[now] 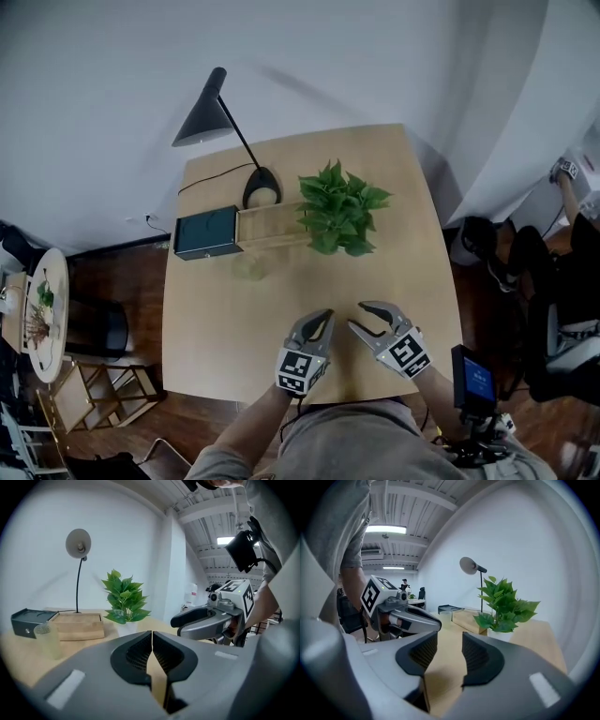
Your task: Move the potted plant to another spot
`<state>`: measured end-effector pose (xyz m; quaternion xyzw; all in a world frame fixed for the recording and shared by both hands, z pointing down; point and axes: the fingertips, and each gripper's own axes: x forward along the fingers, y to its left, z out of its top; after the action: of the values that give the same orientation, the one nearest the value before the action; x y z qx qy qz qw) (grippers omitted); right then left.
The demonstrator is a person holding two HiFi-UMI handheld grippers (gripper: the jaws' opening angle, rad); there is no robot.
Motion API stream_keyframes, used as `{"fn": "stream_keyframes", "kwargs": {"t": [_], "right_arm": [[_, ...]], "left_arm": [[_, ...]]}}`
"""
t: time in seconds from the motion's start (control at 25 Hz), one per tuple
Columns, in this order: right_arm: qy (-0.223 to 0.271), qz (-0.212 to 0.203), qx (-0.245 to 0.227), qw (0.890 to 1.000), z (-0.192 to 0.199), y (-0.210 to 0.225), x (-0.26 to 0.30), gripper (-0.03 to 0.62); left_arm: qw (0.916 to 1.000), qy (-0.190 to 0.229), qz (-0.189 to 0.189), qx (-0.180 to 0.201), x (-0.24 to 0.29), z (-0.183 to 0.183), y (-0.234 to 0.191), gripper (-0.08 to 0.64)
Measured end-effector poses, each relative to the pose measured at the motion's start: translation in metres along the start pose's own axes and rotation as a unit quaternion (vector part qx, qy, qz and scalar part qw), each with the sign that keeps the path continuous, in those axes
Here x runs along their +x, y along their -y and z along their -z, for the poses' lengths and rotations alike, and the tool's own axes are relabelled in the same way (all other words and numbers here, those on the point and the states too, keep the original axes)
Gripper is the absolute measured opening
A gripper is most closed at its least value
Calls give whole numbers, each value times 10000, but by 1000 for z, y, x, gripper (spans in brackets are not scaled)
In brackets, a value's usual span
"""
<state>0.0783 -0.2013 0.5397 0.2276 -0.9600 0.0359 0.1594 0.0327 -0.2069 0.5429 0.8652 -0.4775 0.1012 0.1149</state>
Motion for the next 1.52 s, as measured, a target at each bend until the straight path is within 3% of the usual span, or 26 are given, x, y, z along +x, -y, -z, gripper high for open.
{"fn": "stream_keyframes", "kwargs": {"t": [0.24, 0.8, 1.28, 1.52], "right_arm": [[104, 197, -59, 9997, -12, -34, -21, 6], [84, 394, 87, 9992, -4, -126, -69, 5], [133, -103, -151, 9997, -1, -127, -117, 5], [58, -26, 0, 10000, 18, -127, -133, 5]], "left_arm": [[9998, -18, 162, -64, -33, 14, 31, 0], [9990, 10, 425, 131, -115, 23, 82, 0], [9998, 202, 34, 76, -108, 15, 125, 0], [9999, 88, 59, 97, -106, 22, 140, 0]]}}
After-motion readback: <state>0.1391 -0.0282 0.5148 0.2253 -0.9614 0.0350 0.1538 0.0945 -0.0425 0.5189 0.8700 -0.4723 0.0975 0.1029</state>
